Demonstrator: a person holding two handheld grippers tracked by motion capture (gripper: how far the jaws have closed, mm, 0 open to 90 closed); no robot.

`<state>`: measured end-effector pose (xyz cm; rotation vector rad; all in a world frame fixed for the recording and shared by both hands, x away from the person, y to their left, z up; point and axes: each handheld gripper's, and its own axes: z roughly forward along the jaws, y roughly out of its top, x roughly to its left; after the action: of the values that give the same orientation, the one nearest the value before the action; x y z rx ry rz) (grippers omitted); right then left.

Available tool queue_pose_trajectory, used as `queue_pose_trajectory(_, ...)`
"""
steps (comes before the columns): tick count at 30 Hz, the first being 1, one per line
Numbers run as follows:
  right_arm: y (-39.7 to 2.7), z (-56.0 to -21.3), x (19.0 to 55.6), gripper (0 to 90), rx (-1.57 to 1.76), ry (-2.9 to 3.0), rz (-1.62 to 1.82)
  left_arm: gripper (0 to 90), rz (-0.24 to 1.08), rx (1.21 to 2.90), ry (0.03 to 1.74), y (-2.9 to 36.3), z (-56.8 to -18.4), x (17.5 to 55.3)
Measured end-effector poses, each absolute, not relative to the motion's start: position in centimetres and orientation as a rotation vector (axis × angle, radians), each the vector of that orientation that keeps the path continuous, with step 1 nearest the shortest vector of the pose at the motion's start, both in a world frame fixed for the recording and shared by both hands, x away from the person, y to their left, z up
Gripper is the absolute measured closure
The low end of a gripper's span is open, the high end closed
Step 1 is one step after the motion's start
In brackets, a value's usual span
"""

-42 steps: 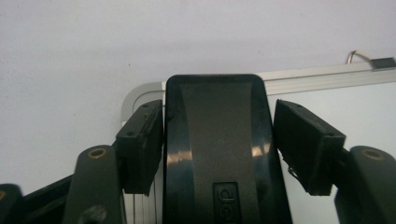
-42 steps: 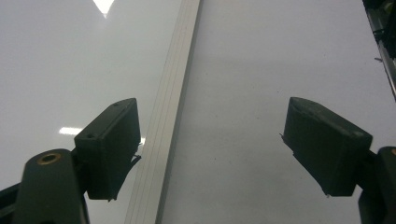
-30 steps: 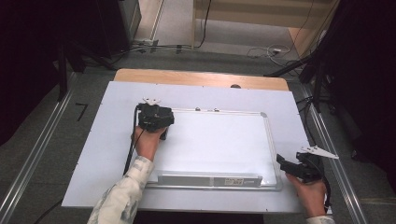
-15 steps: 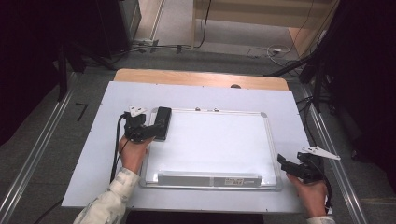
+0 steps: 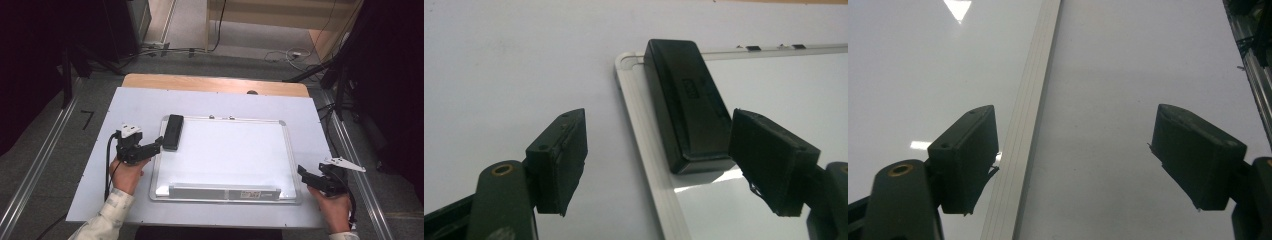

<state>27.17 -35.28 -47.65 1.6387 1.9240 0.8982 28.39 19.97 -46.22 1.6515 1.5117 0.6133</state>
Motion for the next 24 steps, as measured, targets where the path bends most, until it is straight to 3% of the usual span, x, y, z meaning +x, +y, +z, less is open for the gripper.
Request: queue_pose_trajectory(24,-35.3,-47.6,27.1,17.5,1.641,1.922,0.894,23.8,0.675,1.581,1.653,26.5,-47.3,23.5)
